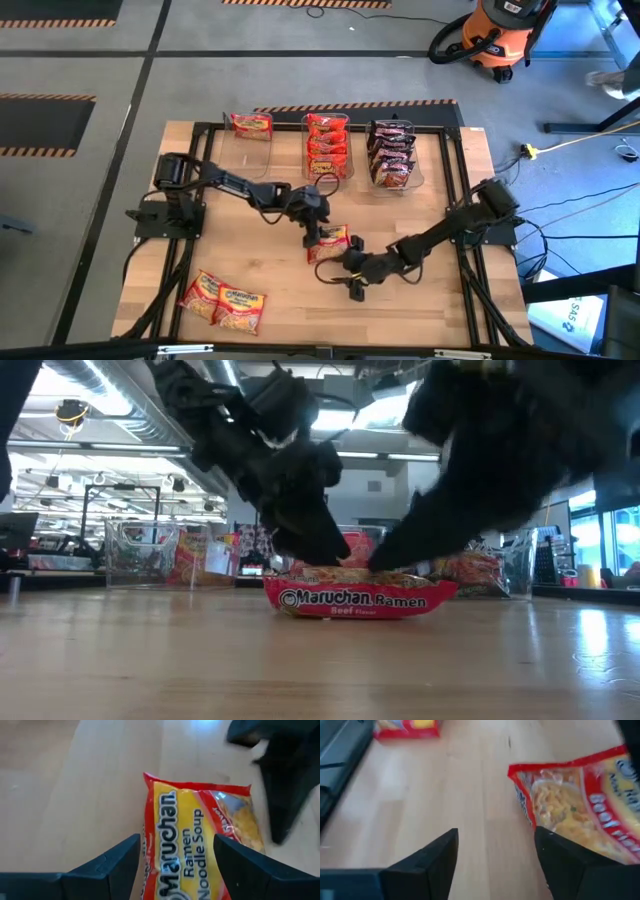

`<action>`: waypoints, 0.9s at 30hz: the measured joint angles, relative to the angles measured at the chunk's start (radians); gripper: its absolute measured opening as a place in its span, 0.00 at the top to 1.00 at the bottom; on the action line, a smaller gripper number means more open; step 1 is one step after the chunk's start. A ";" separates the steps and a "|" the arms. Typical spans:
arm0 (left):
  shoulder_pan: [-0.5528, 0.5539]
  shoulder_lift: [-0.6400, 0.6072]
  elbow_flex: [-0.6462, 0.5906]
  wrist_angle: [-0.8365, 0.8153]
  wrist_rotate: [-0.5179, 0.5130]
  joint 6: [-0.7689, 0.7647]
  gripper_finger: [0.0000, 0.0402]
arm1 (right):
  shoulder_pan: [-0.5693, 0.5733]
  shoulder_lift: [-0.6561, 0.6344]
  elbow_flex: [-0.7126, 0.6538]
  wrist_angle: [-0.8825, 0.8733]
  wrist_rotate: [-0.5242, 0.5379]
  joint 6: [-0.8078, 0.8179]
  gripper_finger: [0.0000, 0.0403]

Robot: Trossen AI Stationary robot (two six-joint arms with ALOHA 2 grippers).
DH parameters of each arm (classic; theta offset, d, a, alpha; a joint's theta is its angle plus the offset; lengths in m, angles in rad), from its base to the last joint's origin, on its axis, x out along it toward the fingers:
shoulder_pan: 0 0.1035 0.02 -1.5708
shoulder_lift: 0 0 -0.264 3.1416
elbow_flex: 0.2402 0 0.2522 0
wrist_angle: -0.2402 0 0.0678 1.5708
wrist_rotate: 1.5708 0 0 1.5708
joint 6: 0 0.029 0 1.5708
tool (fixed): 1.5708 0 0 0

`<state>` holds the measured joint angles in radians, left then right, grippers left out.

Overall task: Sort Maruchan noodles
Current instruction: Put the red noodle pack into the left transparent bin

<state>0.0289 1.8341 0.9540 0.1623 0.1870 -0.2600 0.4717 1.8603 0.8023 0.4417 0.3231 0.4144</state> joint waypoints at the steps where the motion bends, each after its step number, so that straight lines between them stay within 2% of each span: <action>1: 0.006 0.012 0.011 0.000 0.016 -0.001 0.39 | 0.000 0.020 0.001 0.000 0.011 -0.004 0.39; 11: 0.062 0.025 0.025 -0.051 0.096 -0.060 0.39 | 0.000 0.089 -0.001 0.001 0.051 -0.028 0.47; 21: 0.080 0.025 0.025 -0.108 0.088 -0.131 0.39 | 0.000 0.089 -0.001 0.023 0.051 -0.030 0.48; 27: 0.108 0.067 0.027 -0.133 0.194 -0.172 0.39 | 0.000 0.089 0.011 0.043 0.051 -0.049 0.48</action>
<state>0.1372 1.9008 0.9811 0.0295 0.3805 -0.4325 0.4713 1.9495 0.8132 0.4848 0.3743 0.3659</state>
